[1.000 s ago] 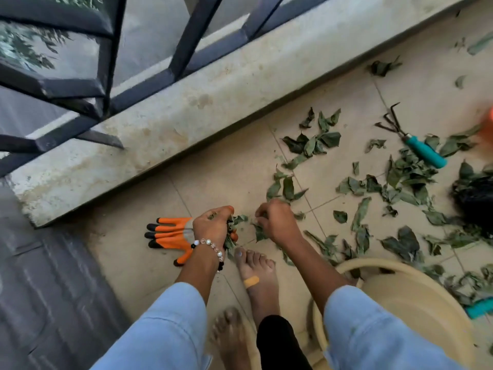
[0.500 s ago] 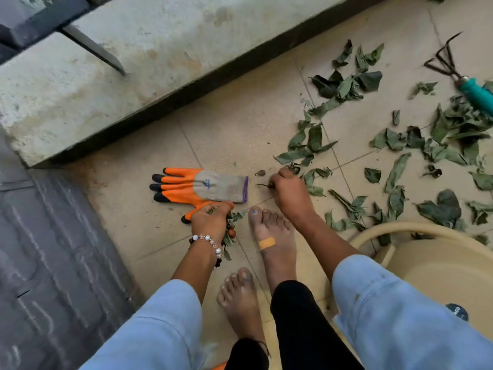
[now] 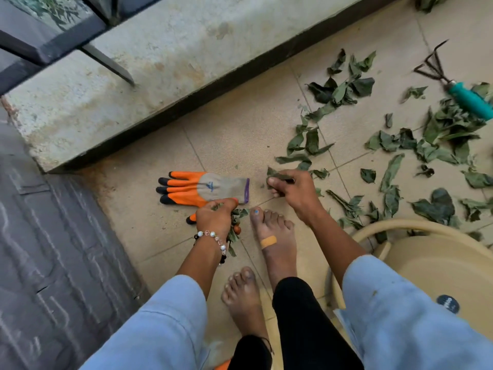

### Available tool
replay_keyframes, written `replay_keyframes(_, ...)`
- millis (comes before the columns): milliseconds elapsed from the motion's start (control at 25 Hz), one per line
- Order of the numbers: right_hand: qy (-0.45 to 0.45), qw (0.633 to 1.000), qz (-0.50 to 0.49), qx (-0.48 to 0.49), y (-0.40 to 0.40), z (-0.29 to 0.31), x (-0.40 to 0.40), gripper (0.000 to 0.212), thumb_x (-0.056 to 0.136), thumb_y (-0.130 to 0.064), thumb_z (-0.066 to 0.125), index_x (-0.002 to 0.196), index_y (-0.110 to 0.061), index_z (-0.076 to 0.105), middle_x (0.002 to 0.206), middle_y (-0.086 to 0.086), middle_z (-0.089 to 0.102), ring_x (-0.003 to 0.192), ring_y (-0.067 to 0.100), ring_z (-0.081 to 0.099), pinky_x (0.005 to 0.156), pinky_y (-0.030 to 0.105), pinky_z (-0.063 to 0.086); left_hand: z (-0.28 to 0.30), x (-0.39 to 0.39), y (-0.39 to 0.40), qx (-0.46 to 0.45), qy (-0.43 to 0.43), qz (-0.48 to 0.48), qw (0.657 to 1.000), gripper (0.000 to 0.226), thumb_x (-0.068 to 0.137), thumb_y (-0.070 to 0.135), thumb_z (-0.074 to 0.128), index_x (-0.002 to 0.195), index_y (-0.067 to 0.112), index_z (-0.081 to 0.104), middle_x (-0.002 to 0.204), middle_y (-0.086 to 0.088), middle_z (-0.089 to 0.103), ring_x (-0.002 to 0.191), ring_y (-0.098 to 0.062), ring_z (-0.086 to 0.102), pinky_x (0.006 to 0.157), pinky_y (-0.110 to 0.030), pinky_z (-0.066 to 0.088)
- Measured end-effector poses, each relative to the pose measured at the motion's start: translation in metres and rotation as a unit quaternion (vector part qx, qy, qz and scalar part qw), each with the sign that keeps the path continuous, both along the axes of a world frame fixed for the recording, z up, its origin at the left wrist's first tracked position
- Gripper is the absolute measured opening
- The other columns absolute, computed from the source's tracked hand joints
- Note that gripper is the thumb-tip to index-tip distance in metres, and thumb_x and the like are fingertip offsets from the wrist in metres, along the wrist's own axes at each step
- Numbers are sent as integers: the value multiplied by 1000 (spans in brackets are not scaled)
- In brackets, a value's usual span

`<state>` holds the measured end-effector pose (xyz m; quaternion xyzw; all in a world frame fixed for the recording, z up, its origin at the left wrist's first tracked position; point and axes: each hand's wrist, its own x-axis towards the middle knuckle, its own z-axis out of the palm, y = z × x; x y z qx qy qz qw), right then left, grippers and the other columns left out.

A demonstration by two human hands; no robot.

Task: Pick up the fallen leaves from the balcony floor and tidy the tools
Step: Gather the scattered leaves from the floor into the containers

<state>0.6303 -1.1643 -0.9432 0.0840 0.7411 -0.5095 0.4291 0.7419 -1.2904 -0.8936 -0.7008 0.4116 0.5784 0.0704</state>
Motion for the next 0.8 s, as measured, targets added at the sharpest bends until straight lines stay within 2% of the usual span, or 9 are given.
replay_keyframes(40,-77,990,-95,-70,4,22,1,6,86,-1,65,89,3,68,72,9,65,63,16,57,58,21,50,8,-3,2,2,1,4,1000,12,82,12,72,76,4,66,57,-11,57,39,-21,45,39,-22,39)
replay_keyframes(120,-191,945,-196,-181,13,70,5,6,85,-1,62,89,2,65,74,9,64,62,13,55,57,17,50,26,-10,5,6,-1,22,1000,12,81,12,72,75,5,66,61,-15,61,42,-22,49,43,-24,42)
replay_keyframes(240,-303,875,-222,-304,22,142,19,15,80,-12,69,87,0,62,81,13,62,56,10,53,61,22,47,70,-24,12,15,8,82,997,14,73,17,75,83,7,71,89,-21,71,71,-29,64,67,-36,52)
replay_keyframes(320,-331,851,-216,-346,21,201,25,25,74,-18,79,86,-2,65,80,12,61,55,11,52,63,26,43,123,-37,17,67,61,130,987,24,74,14,74,94,1,71,103,-22,69,88,-32,66,85,-45,55)
replay_keyframes(360,-331,850,-222,-345,18,236,25,30,69,-18,82,88,-2,66,79,12,61,56,12,53,61,26,42,156,-44,22,104,97,148,979,26,79,11,71,101,-3,68,105,-23,67,89,-33,66,85,-46,55)
replay_keyframes(480,-205,912,-278,-221,4,345,17,31,74,-16,75,94,5,65,84,17,65,74,23,62,62,29,51,268,-68,35,160,164,145,962,24,85,13,67,104,-2,65,99,-21,68,82,-32,69,68,-36,58)
replay_keyframes(560,-49,953,-287,-86,-1,414,11,23,78,-22,66,86,1,66,80,14,66,76,24,63,66,35,55,340,-82,50,134,168,137,967,31,78,15,72,103,-2,67,101,-20,70,90,-33,69,72,-36,57)
replay_keyframes(680,118,960,-251,-22,-2,509,7,13,78,-30,58,69,-20,58,74,3,62,71,17,58,69,40,50,446,-100,72,97,191,111,970,17,84,11,67,98,0,67,91,-15,69,80,-27,66,68,-30,56)
replay_keyframes(800,177,944,-277,-19,11,583,7,12,73,-40,53,71,-29,54,95,9,59,94,26,57,87,48,48,529,-105,90,108,220,61,968,10,91,12,59,90,3,65,82,-9,66,69,-20,61,61,-25,52)
